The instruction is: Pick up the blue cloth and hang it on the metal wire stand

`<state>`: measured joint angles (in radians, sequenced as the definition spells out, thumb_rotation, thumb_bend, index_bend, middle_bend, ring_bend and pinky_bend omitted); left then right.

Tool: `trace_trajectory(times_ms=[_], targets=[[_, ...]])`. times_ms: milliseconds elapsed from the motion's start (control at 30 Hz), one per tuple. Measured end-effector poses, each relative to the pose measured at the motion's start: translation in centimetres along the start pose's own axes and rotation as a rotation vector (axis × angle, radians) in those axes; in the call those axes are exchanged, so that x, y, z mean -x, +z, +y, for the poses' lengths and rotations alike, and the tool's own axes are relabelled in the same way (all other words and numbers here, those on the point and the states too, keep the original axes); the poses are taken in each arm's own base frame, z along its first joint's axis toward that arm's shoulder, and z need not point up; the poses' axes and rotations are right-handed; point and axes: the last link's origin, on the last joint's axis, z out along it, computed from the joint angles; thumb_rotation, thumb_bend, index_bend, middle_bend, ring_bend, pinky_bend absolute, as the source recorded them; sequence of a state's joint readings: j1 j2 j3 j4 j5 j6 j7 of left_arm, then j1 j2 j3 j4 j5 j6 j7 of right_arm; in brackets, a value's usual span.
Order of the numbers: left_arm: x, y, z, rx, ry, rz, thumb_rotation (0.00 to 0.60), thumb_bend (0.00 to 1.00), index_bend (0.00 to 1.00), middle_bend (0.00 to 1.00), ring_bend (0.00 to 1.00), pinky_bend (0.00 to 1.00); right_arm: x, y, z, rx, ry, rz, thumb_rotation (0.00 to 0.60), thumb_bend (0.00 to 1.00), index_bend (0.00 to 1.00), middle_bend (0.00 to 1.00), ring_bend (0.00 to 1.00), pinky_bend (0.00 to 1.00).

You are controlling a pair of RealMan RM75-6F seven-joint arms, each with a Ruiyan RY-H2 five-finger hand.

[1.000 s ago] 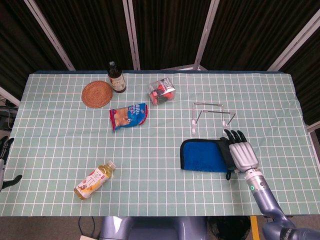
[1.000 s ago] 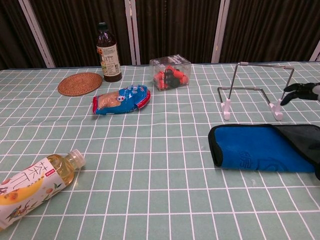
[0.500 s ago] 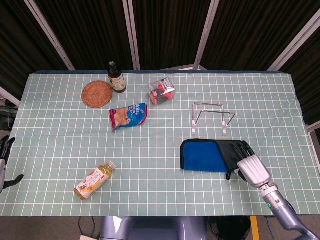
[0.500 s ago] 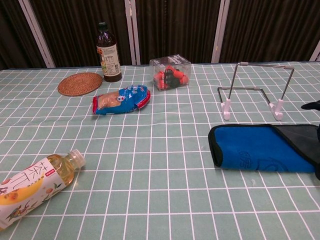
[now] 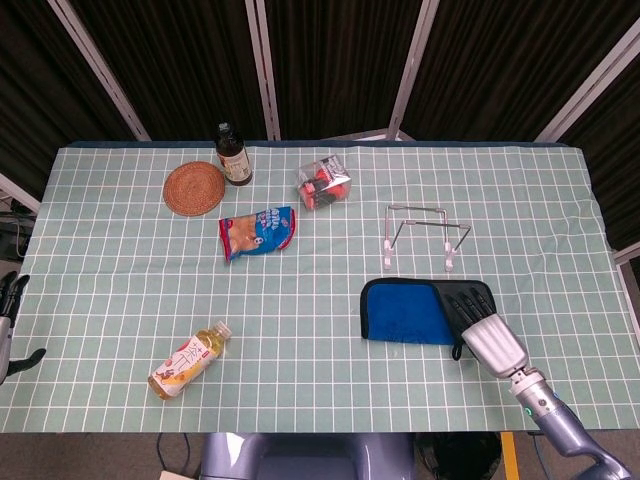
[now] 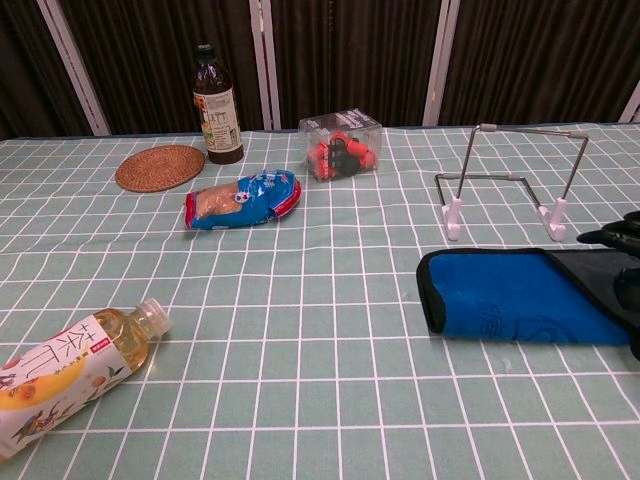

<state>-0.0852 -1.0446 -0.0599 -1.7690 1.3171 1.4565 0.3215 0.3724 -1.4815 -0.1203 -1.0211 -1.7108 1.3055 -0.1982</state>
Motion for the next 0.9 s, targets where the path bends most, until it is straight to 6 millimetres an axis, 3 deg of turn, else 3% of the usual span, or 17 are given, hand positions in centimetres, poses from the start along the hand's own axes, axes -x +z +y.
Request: trace_trajectory(times_ms=[467,900], targets=[[0.12,-0.01,0.12,0.007,0.002,-0.006,0.6,0.0,0.0,0.0,0.0,0.0,0.47,0.89,0.02,-0.001,-0.017,0.013,0.6,0.35,0.47,0.0,0.0,0.0],[0.16,-0.08,0.2,0.01,0.002,-0.007,0.6,0.0,0.0,0.0,0.0,0.0,0.95,0.91,0.31,0.002,-0.01,0.007,0.6,0.38,0.53,0.02,0.0,0.0]])
